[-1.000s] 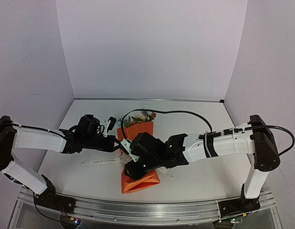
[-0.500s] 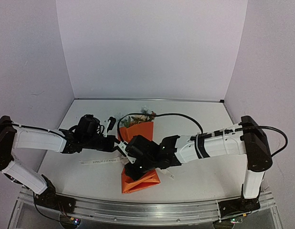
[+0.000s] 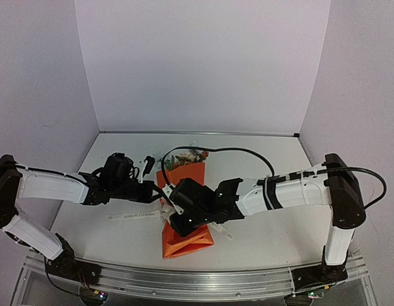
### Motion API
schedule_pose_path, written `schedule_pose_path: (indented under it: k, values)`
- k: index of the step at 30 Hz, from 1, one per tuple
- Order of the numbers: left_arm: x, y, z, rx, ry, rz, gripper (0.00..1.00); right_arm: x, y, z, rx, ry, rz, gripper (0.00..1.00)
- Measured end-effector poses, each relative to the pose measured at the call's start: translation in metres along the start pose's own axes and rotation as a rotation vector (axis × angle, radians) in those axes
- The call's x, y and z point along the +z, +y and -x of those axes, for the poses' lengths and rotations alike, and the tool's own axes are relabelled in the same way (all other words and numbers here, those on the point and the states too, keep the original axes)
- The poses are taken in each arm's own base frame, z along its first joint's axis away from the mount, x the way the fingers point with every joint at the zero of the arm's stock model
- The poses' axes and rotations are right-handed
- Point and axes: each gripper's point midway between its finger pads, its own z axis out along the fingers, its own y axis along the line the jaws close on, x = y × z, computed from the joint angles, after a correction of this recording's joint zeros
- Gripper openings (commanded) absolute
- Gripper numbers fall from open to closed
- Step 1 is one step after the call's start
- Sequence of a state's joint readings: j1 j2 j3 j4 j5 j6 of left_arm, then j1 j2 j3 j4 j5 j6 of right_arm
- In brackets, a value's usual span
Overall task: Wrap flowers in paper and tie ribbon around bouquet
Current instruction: Tie the half-tied ribbon around the folded bouquet.
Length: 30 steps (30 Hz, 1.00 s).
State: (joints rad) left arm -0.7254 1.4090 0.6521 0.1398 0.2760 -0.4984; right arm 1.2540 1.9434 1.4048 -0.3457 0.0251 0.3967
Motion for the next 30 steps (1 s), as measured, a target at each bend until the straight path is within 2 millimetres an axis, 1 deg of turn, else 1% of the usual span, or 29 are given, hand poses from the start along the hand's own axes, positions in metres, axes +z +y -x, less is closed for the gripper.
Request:
schedule_pose_path:
  k: [6, 11, 19, 20, 21, 23, 27, 30]
  values:
    - [0.000, 0.000, 0.000, 0.000, 0.000, 0.000, 0.00, 0.000, 0.006, -0.005, -0.009, 0.028, 0.038, 0.33]
    - [0.000, 0.000, 0.000, 0.000, 0.000, 0.000, 0.00, 0.001, 0.008, -0.008, -0.016, 0.040, 0.051, 0.28]
    - [0.000, 0.000, 0.000, 0.000, 0.000, 0.000, 0.00, 0.005, 0.002, -0.009, -0.024, 0.039, 0.018, 0.18]
    - [0.000, 0.000, 0.000, 0.000, 0.000, 0.000, 0.00, 0.006, 0.001, -0.010, -0.024, 0.040, 0.015, 0.19]
    - [0.000, 0.000, 0.000, 0.000, 0.000, 0.000, 0.00, 0.007, 0.001, -0.011, -0.024, 0.042, 0.013, 0.25]
    - [0.000, 0.000, 0.000, 0.000, 0.000, 0.000, 0.00, 0.008, 0.001, -0.011, -0.025, 0.045, 0.012, 0.30]
    - [0.000, 0.000, 0.000, 0.000, 0.000, 0.000, 0.00, 0.008, 0.001, -0.012, -0.027, 0.045, 0.012, 0.32]
    - [0.000, 0.000, 0.000, 0.000, 0.000, 0.000, 0.00, 0.008, 0.001, -0.012, -0.028, 0.045, 0.012, 0.28]
